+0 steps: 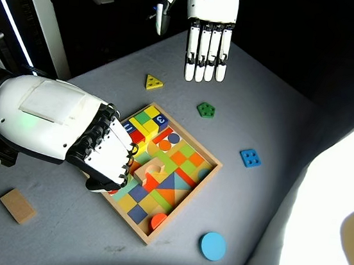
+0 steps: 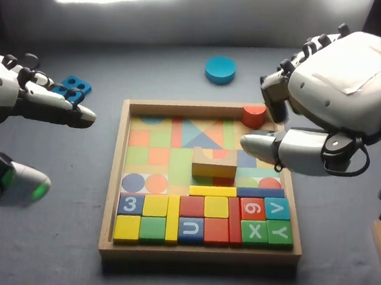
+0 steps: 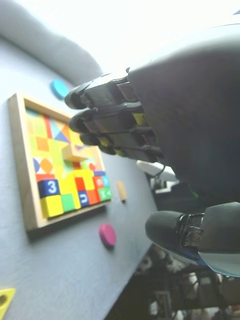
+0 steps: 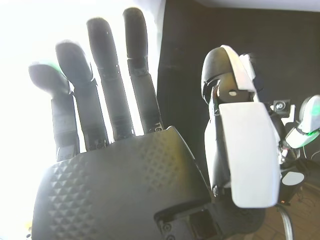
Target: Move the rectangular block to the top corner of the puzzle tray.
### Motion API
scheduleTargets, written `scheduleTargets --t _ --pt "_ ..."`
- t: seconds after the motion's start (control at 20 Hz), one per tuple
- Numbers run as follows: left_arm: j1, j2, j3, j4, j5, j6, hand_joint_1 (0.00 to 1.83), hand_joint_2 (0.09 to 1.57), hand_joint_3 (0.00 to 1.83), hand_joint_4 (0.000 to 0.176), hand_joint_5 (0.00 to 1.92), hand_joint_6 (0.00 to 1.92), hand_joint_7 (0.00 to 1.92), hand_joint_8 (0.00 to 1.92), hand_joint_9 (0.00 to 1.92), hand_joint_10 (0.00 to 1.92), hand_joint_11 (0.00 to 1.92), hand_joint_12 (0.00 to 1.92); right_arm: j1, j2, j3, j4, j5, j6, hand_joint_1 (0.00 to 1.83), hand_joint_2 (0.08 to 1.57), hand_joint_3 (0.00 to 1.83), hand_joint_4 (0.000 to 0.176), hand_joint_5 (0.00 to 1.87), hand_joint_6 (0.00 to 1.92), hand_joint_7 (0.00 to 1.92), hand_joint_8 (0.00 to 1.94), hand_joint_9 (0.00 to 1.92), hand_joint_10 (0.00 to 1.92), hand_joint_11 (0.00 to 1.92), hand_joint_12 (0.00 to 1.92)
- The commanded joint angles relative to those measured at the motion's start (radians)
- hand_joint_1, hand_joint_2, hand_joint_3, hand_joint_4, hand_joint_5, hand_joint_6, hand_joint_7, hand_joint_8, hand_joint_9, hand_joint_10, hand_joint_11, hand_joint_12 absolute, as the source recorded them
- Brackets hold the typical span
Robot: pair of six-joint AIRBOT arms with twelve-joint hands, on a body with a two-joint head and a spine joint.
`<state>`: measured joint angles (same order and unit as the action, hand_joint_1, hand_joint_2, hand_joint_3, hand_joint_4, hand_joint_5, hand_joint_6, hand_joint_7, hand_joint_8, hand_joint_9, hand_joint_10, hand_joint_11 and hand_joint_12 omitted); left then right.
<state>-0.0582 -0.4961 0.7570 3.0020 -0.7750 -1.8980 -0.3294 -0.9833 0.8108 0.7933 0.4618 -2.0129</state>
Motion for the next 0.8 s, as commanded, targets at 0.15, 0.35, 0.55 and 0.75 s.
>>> scheduleTargets --t 0.15,0.35,0.55,0.75 --pt "-0.009 -0.001 -0.005 0.01 0.081 -0.013 0.0 1.22 0.01 0.008 0.15 0.01 0.2 0.01 0.22 0.01 0.0 0.73 0.003 0.001 0.001 -0.035 0.086 0.004 0.0 1.19 0.05 0.0 0.01 0.01 0.05 0.0 0.01 0.01 0.0 0.0" --pt "-0.007 -0.001 -0.006 0.01 0.116 -0.03 0.01 1.23 0.0 0.0 0.2 0.01 0.22 0.01 0.24 0.01 0.0 0.77 -0.002 -0.01 0.004 -0.035 0.084 0.0 0.0 1.19 0.04 0.0 0.01 0.0 0.02 0.0 0.0 0.0 0.0 0.0" --pt "-0.004 -0.001 -0.013 0.01 0.129 -0.041 0.0 1.21 0.0 0.006 0.08 0.0 0.14 0.0 0.16 0.0 0.0 0.6 -0.011 -0.081 0.062 -0.035 0.108 -0.01 0.09 1.16 0.01 0.0 0.0 0.0 0.0 0.0 0.0 0.0 0.0 0.0" --pt "-0.008 -0.001 -0.009 0.01 0.083 0.007 0.04 1.22 0.0 0.0 0.11 0.01 0.15 0.0 0.16 0.0 0.0 0.6 -0.029 -0.133 0.118 -0.034 0.078 0.021 0.34 1.05 0.0 0.0 0.0 0.0 0.0 0.0 0.0 0.0 0.0 0.0"
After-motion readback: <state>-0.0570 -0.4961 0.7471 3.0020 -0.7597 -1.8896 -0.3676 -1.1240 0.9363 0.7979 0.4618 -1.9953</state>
